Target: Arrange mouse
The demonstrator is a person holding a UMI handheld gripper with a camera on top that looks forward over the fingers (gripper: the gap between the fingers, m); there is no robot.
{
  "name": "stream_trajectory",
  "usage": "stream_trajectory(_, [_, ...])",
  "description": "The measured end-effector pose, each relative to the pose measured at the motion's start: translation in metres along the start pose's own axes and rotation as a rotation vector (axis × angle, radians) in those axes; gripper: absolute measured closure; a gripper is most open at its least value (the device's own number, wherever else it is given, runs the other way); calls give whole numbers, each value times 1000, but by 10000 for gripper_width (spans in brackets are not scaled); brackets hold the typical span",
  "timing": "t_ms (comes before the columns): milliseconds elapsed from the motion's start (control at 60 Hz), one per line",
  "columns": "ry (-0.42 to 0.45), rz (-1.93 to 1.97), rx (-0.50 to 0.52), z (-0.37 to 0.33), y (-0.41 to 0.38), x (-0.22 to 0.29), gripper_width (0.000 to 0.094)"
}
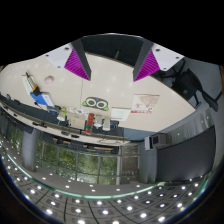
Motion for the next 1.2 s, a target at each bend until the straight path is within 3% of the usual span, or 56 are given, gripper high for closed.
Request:
stream_trajectory(350, [-145, 35, -228, 15, 174, -117, 82])
stream_trajectory(550, [-165, 47, -350, 54, 297, -174, 82])
stream_trajectory(733, [-125, 89, -380, 137, 381, -192, 89])
stream_trajectory(883, [-145, 144, -395, 204, 427, -211, 83])
stream_trajectory(1200, [-180, 209, -390, 282, 471, -221, 90])
Point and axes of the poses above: the point between the fingertips, and its own axes, seen from behind it with the camera up: y to the right, x up, z forward, the way the camera looks, the point moved 2 cm from there along -z, backward, against the way the camera looks, and after that the axes turned 13 degrees about y, right-handed, at the moved point
